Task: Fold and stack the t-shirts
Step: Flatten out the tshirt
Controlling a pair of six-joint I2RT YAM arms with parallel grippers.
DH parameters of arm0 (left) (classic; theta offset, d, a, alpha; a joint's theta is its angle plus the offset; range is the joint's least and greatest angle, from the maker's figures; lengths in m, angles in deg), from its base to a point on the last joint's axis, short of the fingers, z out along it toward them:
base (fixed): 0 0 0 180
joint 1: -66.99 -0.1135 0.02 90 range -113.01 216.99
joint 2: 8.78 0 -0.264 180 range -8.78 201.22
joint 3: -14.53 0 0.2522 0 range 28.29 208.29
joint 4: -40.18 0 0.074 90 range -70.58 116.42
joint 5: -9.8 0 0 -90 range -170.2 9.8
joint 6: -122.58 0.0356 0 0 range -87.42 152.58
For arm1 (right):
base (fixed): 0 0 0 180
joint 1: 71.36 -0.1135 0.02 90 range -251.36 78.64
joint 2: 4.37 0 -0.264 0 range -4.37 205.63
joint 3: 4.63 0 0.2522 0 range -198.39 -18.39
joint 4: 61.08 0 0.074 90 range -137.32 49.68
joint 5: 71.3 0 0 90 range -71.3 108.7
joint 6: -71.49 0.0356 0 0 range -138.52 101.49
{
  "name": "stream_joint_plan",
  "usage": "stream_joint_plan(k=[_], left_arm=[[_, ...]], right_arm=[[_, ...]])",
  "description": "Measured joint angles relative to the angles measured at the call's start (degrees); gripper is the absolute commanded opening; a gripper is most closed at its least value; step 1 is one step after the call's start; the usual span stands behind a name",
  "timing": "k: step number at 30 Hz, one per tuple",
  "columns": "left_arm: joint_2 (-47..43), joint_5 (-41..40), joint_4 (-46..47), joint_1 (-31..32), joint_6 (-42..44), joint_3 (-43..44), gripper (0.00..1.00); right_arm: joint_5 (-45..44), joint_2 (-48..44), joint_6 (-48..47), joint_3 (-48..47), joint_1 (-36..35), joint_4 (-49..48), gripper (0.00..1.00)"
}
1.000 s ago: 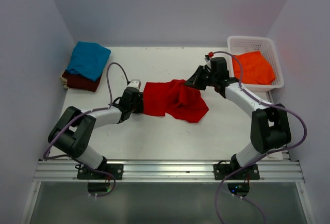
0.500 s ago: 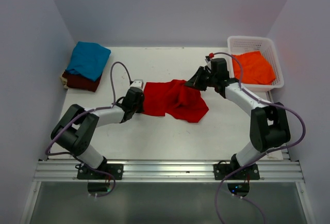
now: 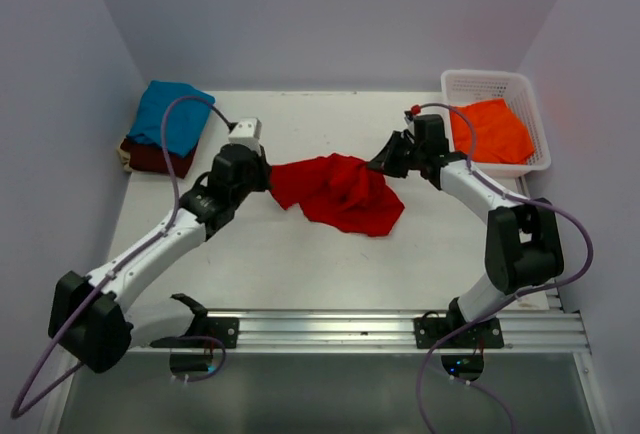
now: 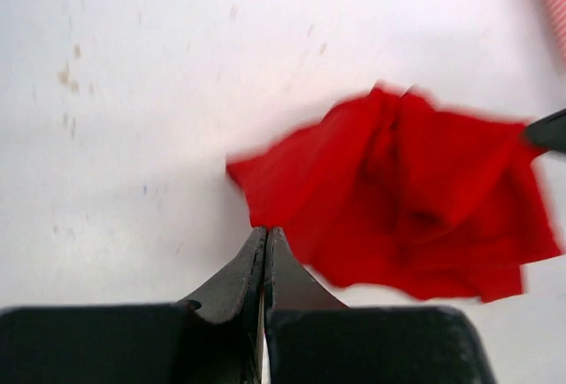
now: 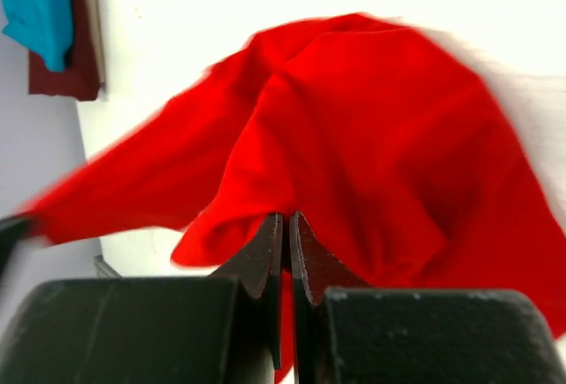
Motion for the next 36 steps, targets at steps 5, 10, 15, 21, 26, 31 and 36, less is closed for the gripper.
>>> stream_joint_plan(k=[5, 10, 15, 21, 26, 31, 36], left_arm=[[-9.97, 0.00, -1.68, 0.00, 0.02, 10.03, 0.00], [-12.57, 0.02, -5.01, 0.00, 0.02, 14.56, 0.00], [-12.50, -0.02, -9.77, 0.00, 0.11, 17.62, 0.00], [-12.50, -0.07, -12.66, 0.00, 0.31, 22.84, 0.00], [-12.09, 0.17, -13.14, 0.00, 1.05, 25.99, 0.00], [-10.84, 0.81, -13.62, 0.00, 1.07, 27.23, 0.00], [-8.98, 2.80, -16.59, 0.00, 1.25, 30.64, 0.00]], right_arm=[[-2.34, 0.00, -1.81, 0.57, 0.57, 1.99, 0.00], [-4.31, 0.11, -3.74, 1.79, 0.57, 5.14, 0.49], [-7.85, -1.11, -6.84, 2.73, 0.22, 9.11, 0.61], [-12.20, -12.26, -9.97, 6.64, -4.81, 13.68, 0.61], [-14.36, -20.48, -10.10, 10.03, -13.97, 14.38, 0.61], [-18.05, -17.92, -8.59, 11.67, -23.91, 13.81, 0.60], [-22.16, -8.63, -7.56, 10.16, -32.85, 12.85, 0.60]])
